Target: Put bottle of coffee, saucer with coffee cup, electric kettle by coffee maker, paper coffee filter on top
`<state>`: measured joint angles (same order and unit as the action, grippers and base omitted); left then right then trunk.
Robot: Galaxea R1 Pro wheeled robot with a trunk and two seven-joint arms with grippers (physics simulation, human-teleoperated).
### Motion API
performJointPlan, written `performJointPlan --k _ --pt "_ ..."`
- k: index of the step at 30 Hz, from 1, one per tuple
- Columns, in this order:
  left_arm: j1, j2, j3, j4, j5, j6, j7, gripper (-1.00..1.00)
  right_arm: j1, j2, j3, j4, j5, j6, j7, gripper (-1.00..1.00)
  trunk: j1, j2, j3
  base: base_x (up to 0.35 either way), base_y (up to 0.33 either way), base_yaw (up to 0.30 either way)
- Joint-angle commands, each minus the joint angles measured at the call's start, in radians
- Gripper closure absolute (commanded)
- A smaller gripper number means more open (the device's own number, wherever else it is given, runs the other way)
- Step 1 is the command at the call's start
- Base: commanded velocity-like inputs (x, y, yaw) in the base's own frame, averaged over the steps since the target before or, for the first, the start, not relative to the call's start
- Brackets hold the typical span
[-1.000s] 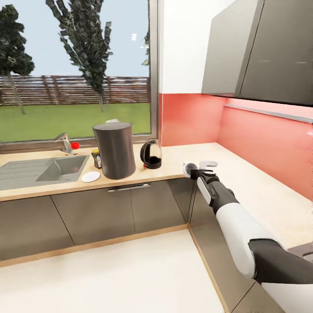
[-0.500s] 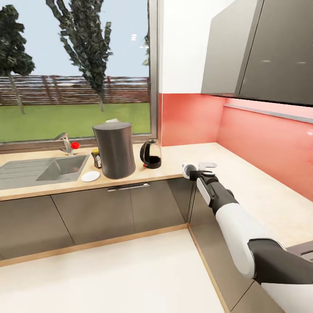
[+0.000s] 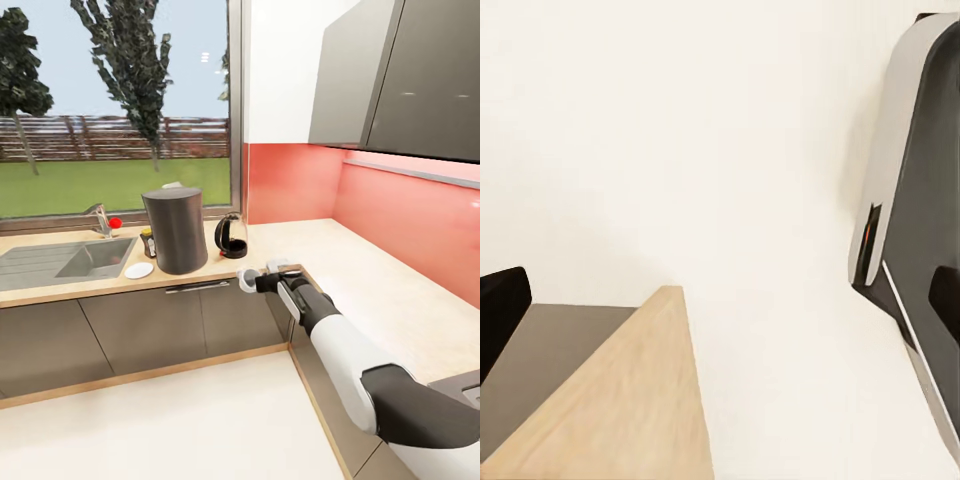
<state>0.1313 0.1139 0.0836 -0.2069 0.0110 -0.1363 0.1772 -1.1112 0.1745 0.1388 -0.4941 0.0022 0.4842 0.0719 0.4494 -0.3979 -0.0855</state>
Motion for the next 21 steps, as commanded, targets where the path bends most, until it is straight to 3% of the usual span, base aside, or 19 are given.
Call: performJointPlan --k 1,3,4,7,12,21 --pt "0.001 -0.001 0.005 -0.002 0.001 -0.002 -0.001 -1.00 -0.001 0.000 0.010 0.000 0.000 0.005 0.007 1.00 0.001 -0.002 -0.002 0.000 0.000 0.000" --pt "0.001 -0.002 0.004 -0.002 0.001 -0.002 -0.001 -1.00 -0.001 0.000 0.018 -0.001 -0.002 0.005 0.049 1.00 0.001 -0.002 -0.002 0.000 0.000 0.000" --pt "0.001 -0.001 0.003 -0.002 0.001 -0.002 -0.001 -1.00 -0.001 0.000 0.020 -0.010 -0.002 0.005 0.125 1.00 0.001 -0.002 -0.002 0.000 0.000 0.000" --pt "0.001 -0.001 0.003 -0.002 0.001 -0.001 -0.001 -1.00 -0.001 0.000 0.020 -0.016 -0.003 0.010 0.177 1.00 0.001 -0.002 -0.002 0.000 0.000 0.000" --pt "0.001 -0.002 0.006 -0.002 0.001 -0.001 -0.001 -1.00 -0.001 0.000 0.019 -0.021 -0.004 0.056 0.203 1.00 0.001 -0.002 -0.002 0.000 0.000 0.000" --pt "0.001 -0.003 0.005 -0.002 0.001 -0.002 -0.001 -1.00 -0.001 0.000 0.019 -0.021 -0.004 0.060 0.204 1.00 0.001 -0.002 -0.002 0.000 0.000 0.006"
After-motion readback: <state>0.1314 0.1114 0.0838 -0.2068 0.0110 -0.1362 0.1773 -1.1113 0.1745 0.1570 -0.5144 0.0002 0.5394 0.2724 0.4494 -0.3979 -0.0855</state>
